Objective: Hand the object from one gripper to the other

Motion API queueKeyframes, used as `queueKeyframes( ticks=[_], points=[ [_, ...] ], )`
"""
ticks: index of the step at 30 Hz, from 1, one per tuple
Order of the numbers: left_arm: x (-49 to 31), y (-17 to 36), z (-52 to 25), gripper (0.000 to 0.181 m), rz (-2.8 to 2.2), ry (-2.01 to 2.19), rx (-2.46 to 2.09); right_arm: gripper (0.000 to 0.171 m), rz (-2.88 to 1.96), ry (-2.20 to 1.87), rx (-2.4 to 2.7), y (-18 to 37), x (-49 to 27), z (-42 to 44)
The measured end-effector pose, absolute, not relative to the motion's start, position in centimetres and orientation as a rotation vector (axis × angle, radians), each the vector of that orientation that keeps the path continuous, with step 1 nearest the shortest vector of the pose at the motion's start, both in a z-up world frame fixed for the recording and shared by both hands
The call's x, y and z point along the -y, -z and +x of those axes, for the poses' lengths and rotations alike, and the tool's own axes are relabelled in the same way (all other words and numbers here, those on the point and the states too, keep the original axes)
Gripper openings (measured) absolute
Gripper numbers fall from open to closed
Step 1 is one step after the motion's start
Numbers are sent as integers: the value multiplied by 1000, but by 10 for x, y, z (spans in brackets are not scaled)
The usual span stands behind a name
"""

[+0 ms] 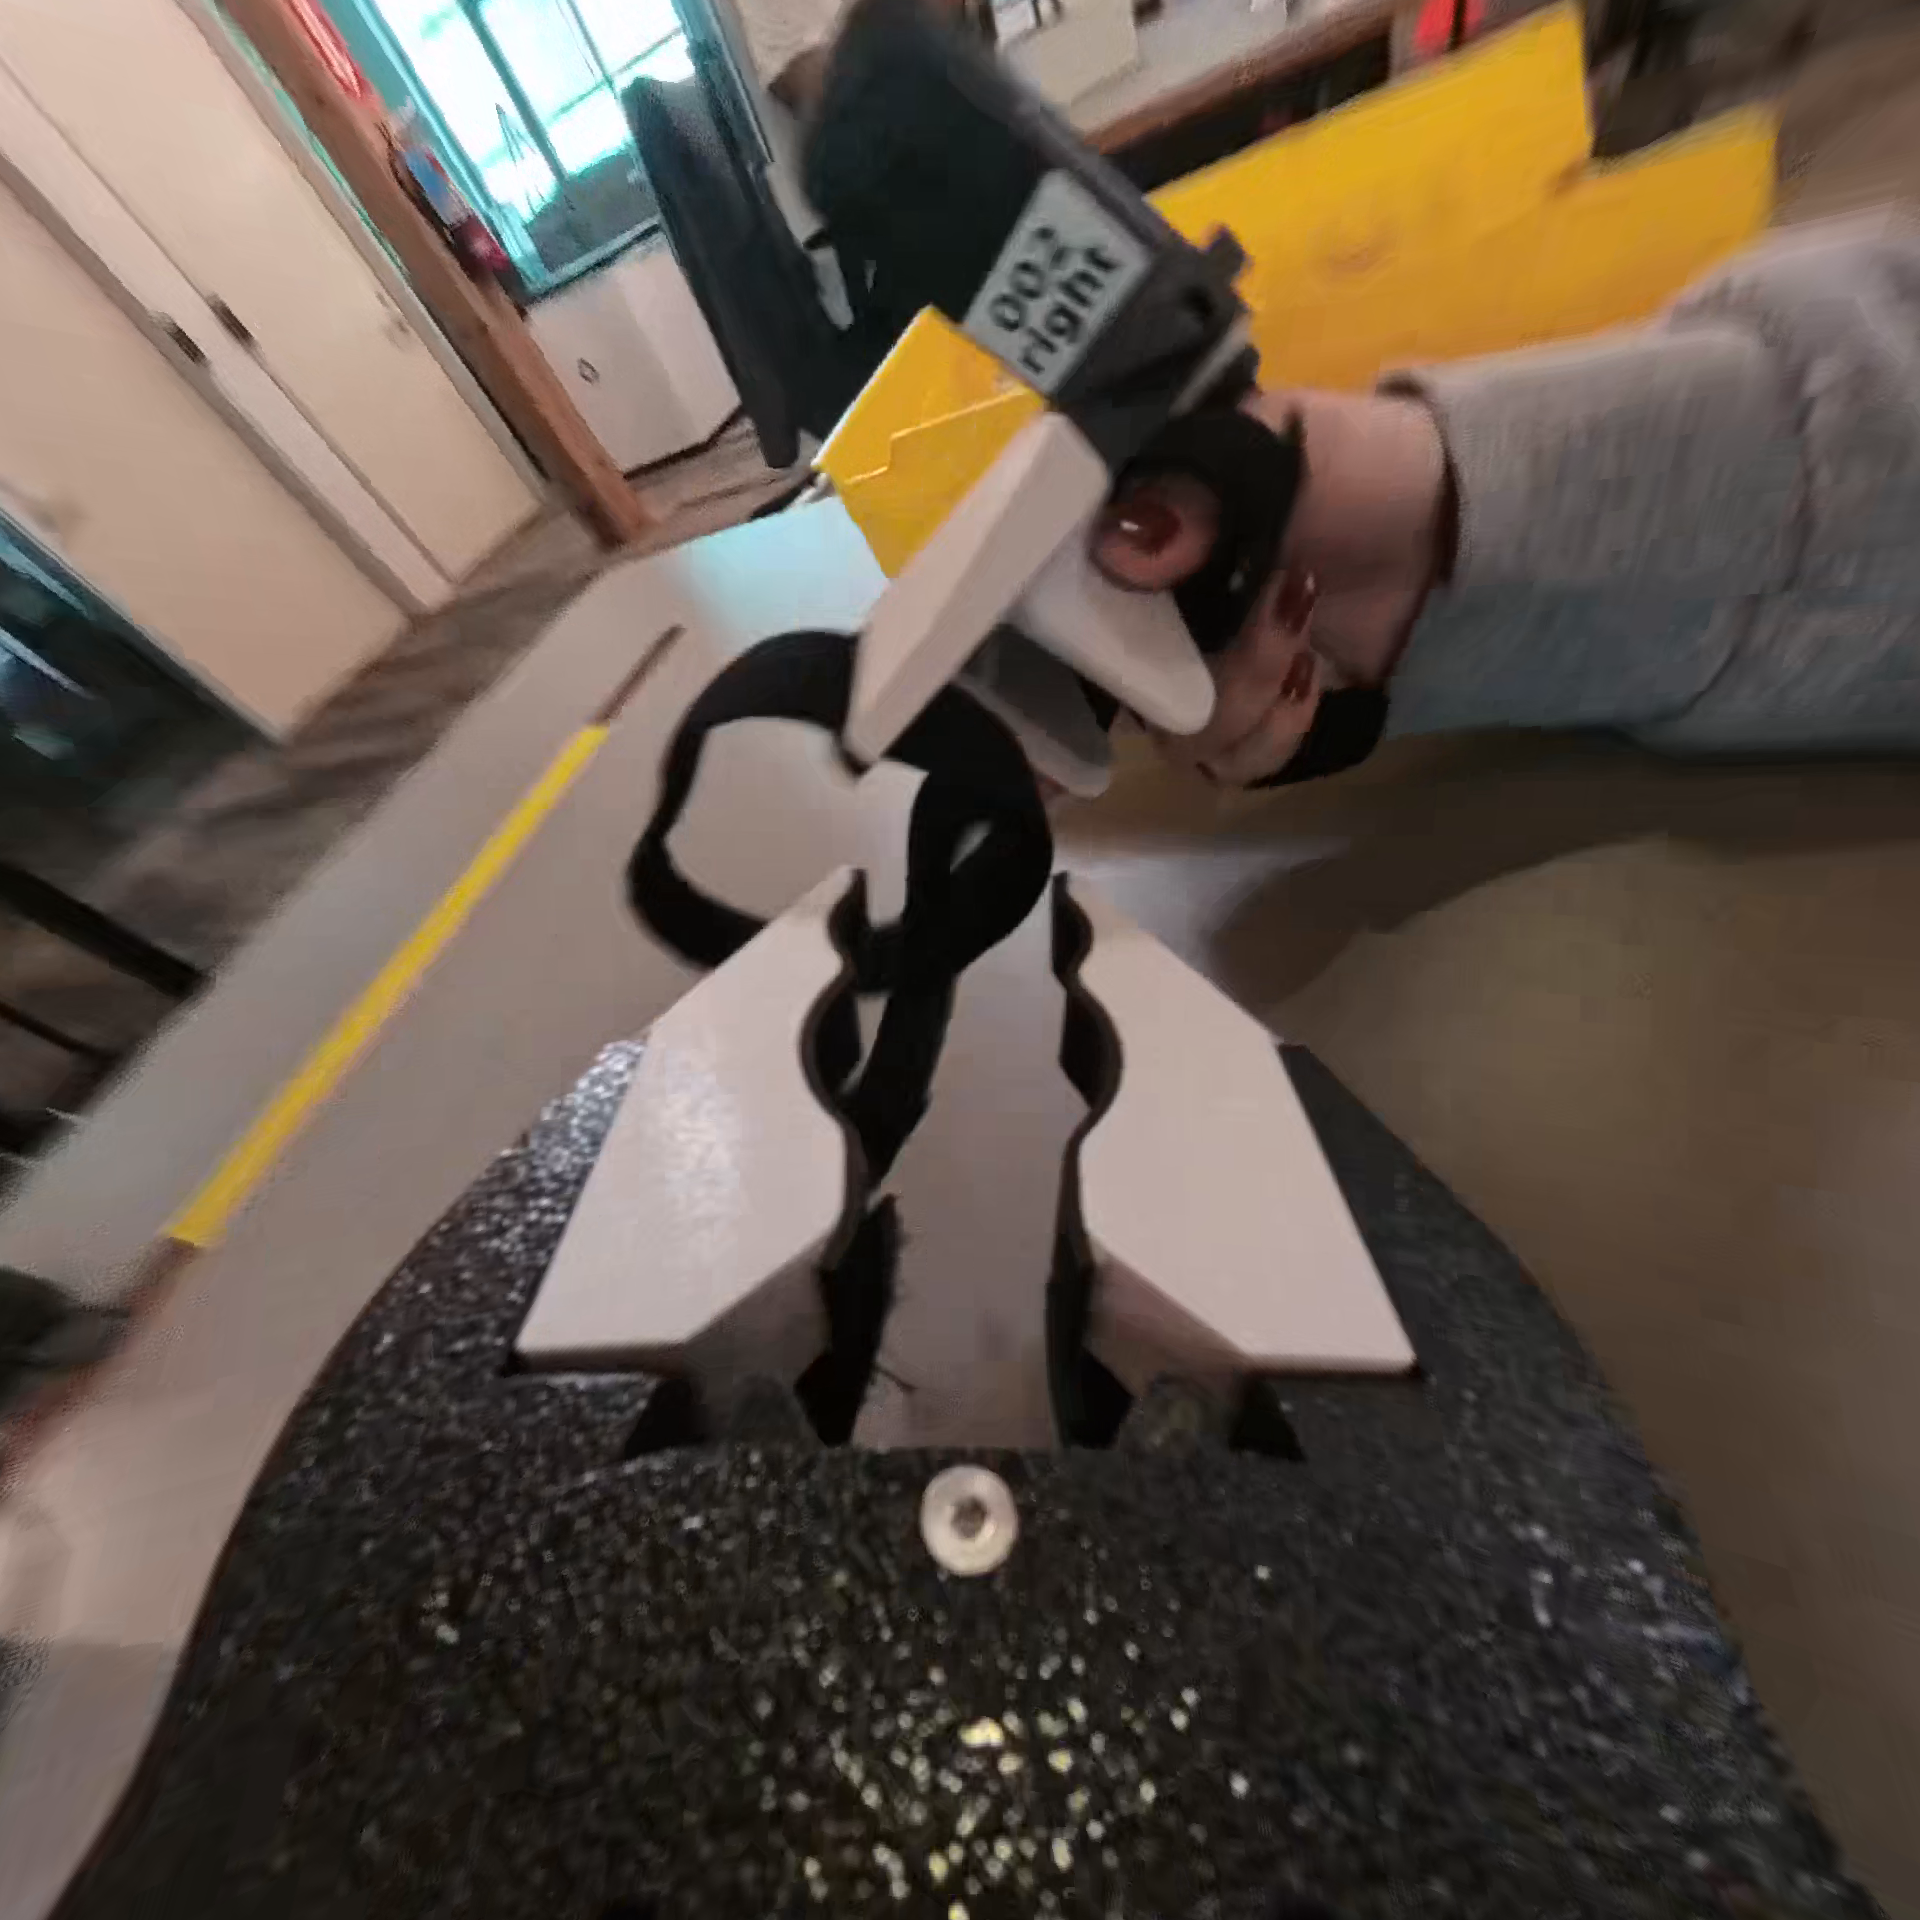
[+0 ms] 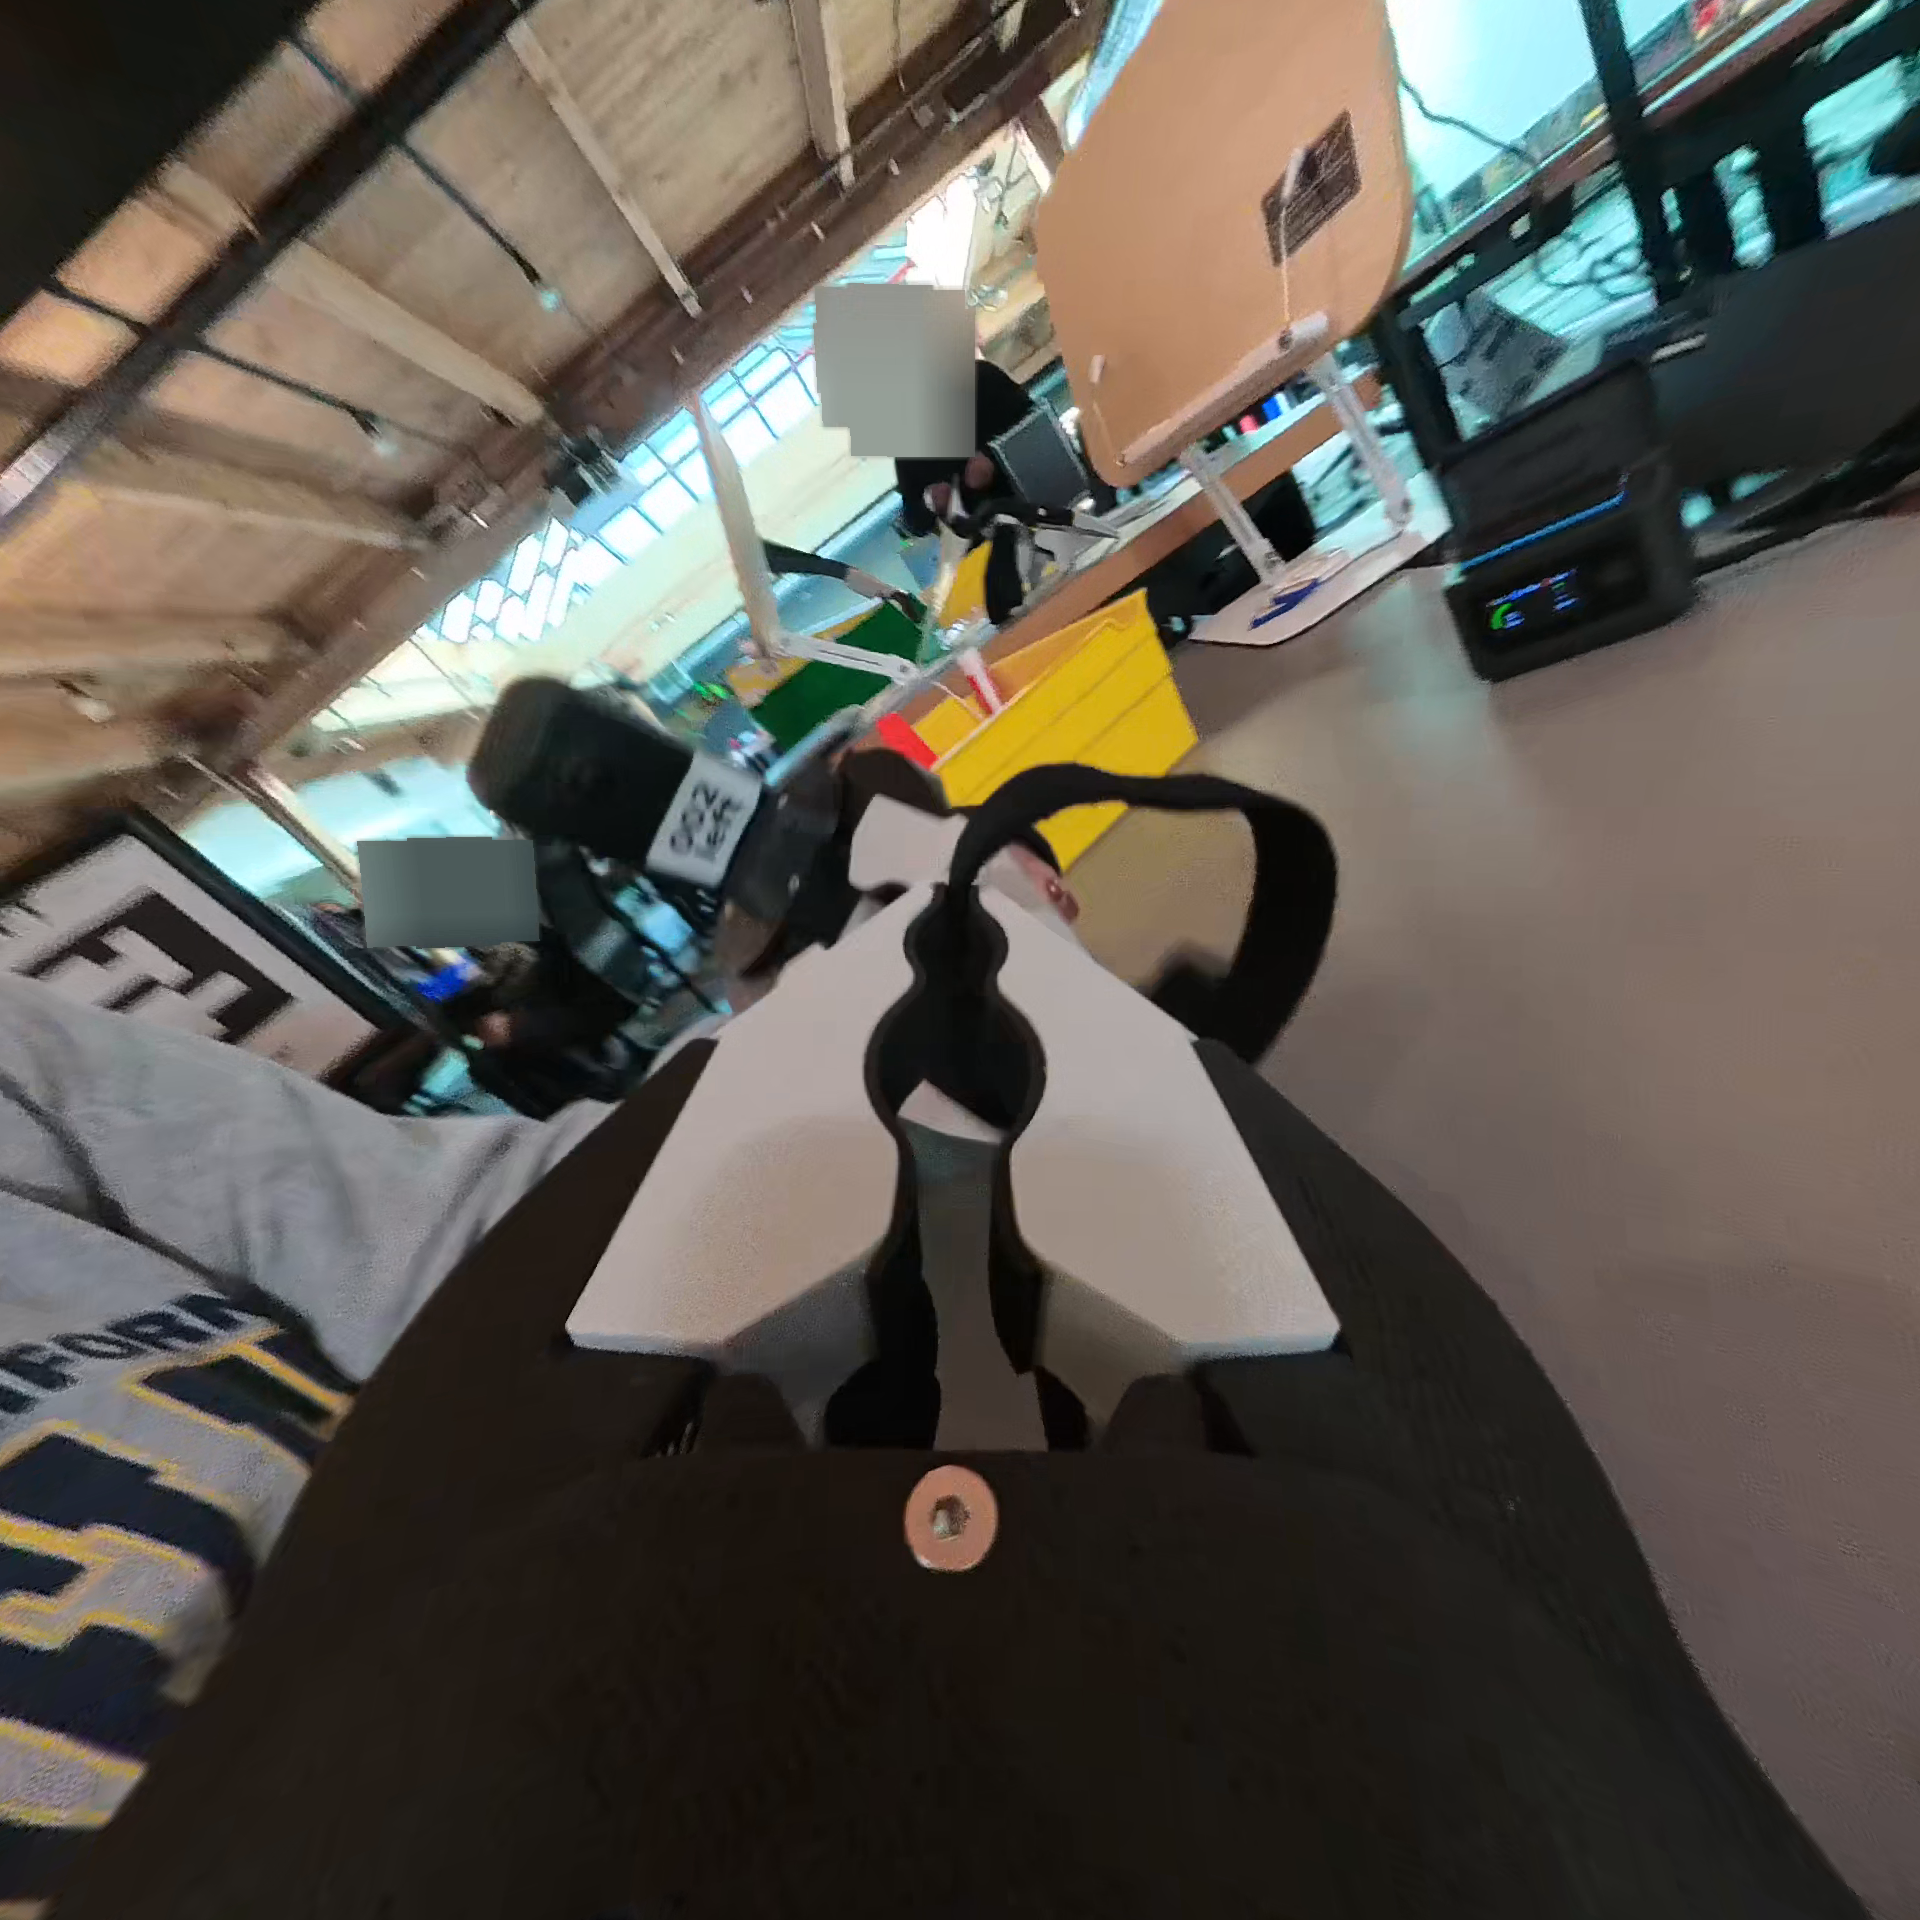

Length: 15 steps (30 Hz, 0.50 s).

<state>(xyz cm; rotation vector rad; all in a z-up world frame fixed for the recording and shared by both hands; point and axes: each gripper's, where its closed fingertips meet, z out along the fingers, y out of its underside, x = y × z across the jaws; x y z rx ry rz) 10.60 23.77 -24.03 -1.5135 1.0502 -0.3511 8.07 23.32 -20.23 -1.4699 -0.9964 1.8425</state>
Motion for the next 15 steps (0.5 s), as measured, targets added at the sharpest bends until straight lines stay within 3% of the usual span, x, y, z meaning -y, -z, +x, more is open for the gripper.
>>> queueKeyframes(
  ticks=[1, 3, 7, 15],
  points=[
    [-240, 238, 99, 45, -1549, 456, -968, 0, -1452, -1776, 1026, 204, -234, 81],
    [-245, 227, 83, 66, -1576, 682, -769, 0, -1396, -1604, 1102, 207, -234, 80],
    [-251, 198, 54, 62, -1481, 1060, -415, 0, -1266, -1068, 1277, 220, -241, 78],
    [-259, 217, 77, 61, -1610, 1250, -324, 0, -840, -33, 1596, 255, -245, 68]
  ],
)
